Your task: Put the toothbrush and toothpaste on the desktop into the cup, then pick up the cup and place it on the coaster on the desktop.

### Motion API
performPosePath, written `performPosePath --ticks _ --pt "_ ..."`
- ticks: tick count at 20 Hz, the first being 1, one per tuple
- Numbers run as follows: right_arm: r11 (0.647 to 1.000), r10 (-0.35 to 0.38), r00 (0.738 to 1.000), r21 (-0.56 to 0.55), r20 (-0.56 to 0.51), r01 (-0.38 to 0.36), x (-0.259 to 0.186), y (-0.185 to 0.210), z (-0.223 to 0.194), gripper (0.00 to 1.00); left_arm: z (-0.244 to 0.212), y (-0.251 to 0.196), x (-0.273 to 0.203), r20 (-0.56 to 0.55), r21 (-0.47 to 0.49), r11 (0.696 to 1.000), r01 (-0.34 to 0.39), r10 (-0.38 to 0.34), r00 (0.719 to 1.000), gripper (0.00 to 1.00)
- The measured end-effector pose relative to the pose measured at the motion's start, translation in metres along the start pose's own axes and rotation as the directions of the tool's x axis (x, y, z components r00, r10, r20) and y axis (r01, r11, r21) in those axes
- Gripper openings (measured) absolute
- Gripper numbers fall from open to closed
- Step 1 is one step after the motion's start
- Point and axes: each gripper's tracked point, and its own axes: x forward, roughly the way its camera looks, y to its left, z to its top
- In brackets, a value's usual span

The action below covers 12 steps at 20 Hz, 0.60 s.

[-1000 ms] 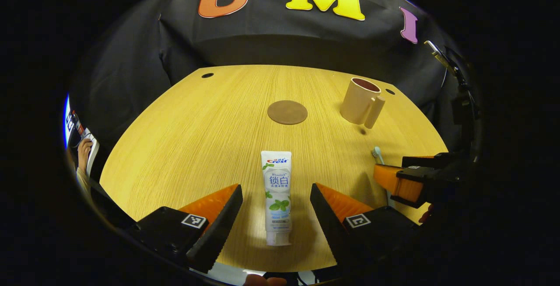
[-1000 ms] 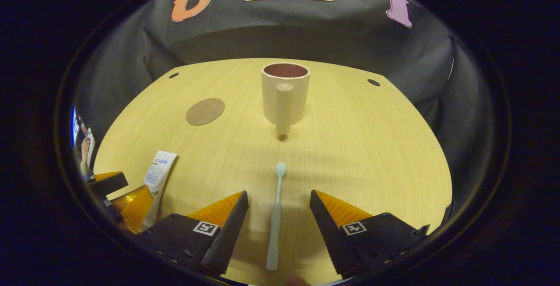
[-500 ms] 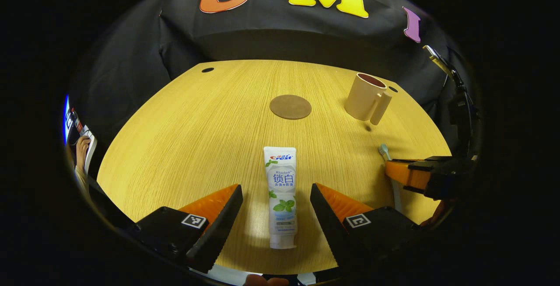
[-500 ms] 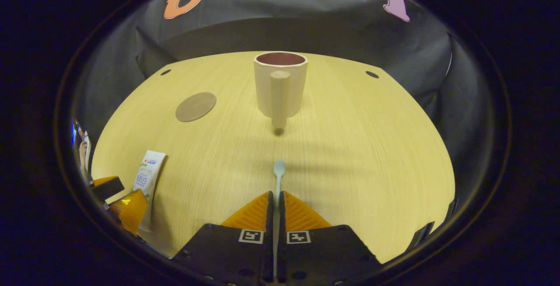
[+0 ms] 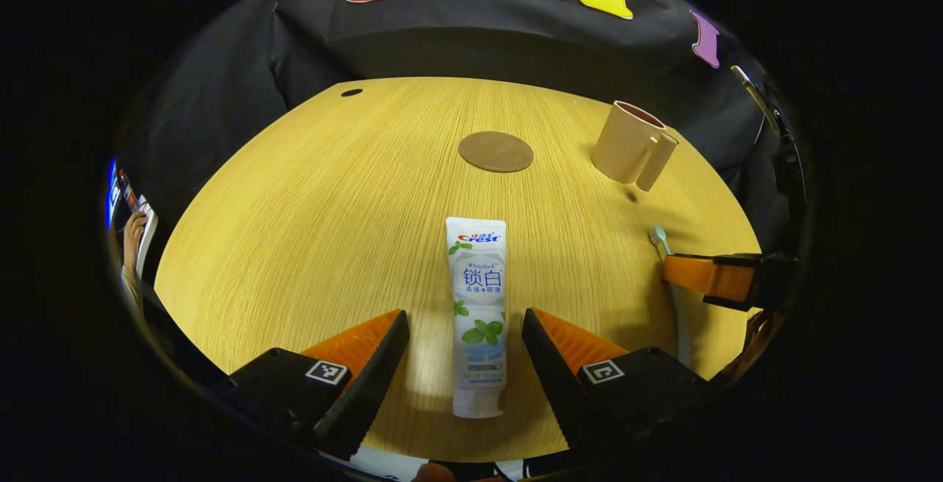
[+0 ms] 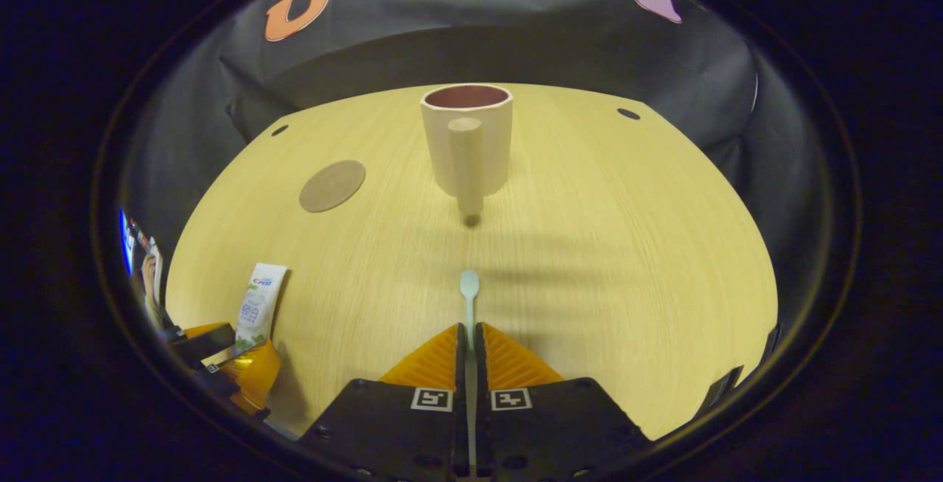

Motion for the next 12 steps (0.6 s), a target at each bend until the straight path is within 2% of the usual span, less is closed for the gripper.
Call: performPosePath --ticks 2,3,4,6,8,12 --pt "1.000 0.004 1.000 -0.004 0.008 -0.004 -0.003 0.002 0.002 0.04 0.000 0.000 0.000 -0.002 0.016 1.000 -0.002 0.002 1.000 0.96" --pt "1.000 0.008 1.000 -0.005 0.012 -0.008 -0.005 0.003 0.002 0.04 0.001 -0.002 -0.001 -0.001 0.017 1.000 -0.001 0.001 1.000 0.87" --pt "1.000 0.008 1.000 -0.005 0.016 -0.008 -0.007 0.003 0.003 0.04 0.001 0.000 -0.001 -0.001 0.015 1.000 -0.002 0.002 1.000 0.83" --pt "1.000 0.010 1.000 -0.009 0.027 -0.010 -0.010 0.003 0.006 0.04 0.002 -0.004 -0.001 0.000 0.003 1.000 0.001 -0.001 1.000 0.66" --pt "1.000 0.012 0.999 -0.011 0.036 -0.011 -0.010 0.001 0.007 0.04 0.004 -0.004 0.000 -0.006 -0.001 1.000 -0.009 0.009 1.000 0.44" --pt "1.000 0.016 0.998 -0.009 0.058 -0.015 -0.019 -0.001 0.012 0.04 0.002 -0.005 -0.004 -0.020 -0.018 1.000 -0.005 0.005 1.000 0.37"
